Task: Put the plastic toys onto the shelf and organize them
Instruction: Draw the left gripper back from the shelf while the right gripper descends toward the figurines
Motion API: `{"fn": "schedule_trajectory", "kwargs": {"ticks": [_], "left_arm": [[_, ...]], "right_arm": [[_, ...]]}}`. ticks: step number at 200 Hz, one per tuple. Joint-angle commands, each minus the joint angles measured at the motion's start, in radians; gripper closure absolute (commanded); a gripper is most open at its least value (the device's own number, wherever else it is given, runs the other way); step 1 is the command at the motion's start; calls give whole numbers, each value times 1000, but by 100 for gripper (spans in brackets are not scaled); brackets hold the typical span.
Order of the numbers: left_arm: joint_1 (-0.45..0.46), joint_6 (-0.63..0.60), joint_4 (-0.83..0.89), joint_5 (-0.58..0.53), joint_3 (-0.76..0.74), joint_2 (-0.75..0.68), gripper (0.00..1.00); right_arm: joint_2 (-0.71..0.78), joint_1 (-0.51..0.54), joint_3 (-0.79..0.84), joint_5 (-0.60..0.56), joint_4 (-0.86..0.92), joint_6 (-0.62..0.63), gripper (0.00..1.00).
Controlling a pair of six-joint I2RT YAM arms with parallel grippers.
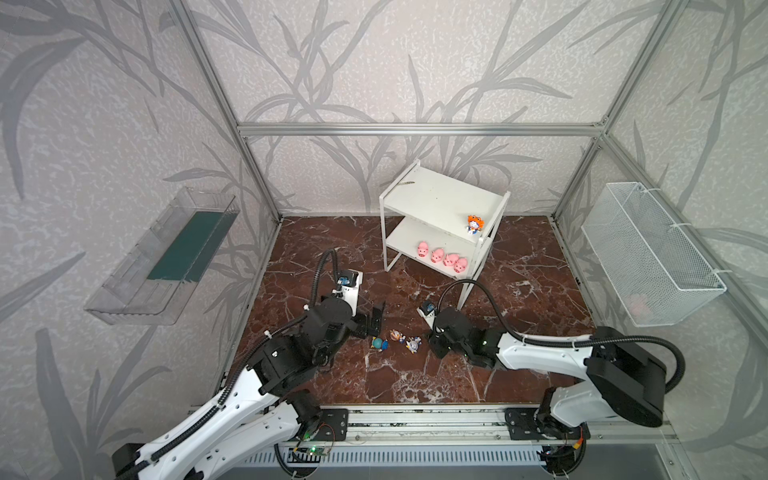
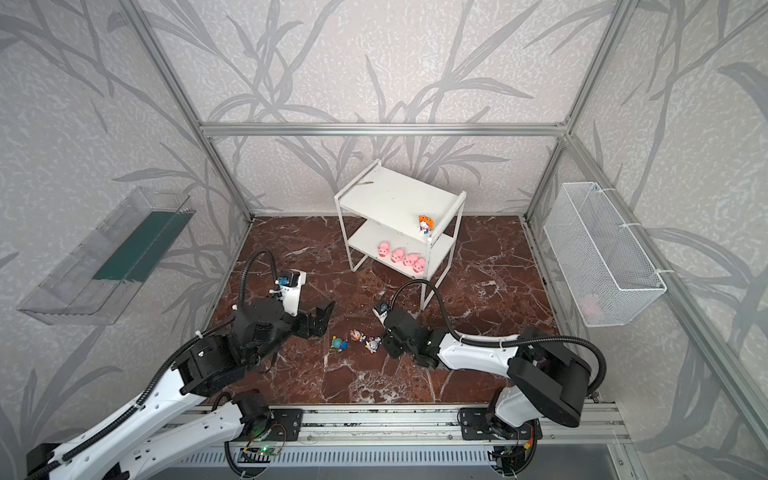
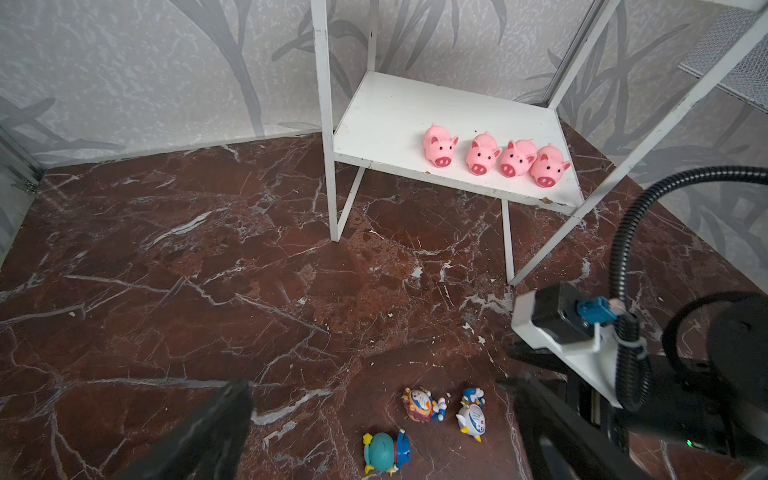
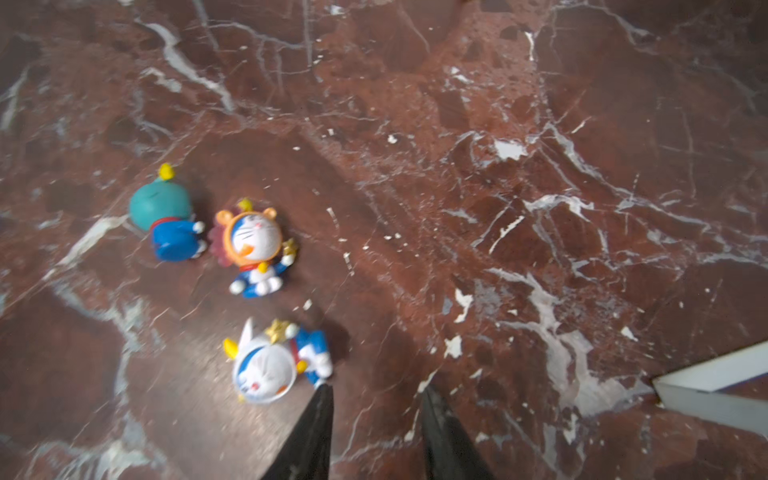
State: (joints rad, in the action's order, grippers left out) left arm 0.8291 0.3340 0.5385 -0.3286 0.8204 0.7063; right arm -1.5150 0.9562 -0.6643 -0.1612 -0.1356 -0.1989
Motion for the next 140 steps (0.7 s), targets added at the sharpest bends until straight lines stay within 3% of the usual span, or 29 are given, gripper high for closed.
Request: {"fn": "schedule_trajectory", "kwargs": {"ticks": [1, 64, 140], "left_arm": [[-11, 10, 14, 0, -7, -8, 1], [-30, 1, 25, 1, -3, -2, 1], [-60, -15, -31, 60, -11, 51, 1]], "right_arm": [[-74, -22, -61, -2, -53, -8, 64], [-170, -28, -109, 74, -17, 25, 67], [-71, 5, 26, 153, -33, 65, 67]]}}
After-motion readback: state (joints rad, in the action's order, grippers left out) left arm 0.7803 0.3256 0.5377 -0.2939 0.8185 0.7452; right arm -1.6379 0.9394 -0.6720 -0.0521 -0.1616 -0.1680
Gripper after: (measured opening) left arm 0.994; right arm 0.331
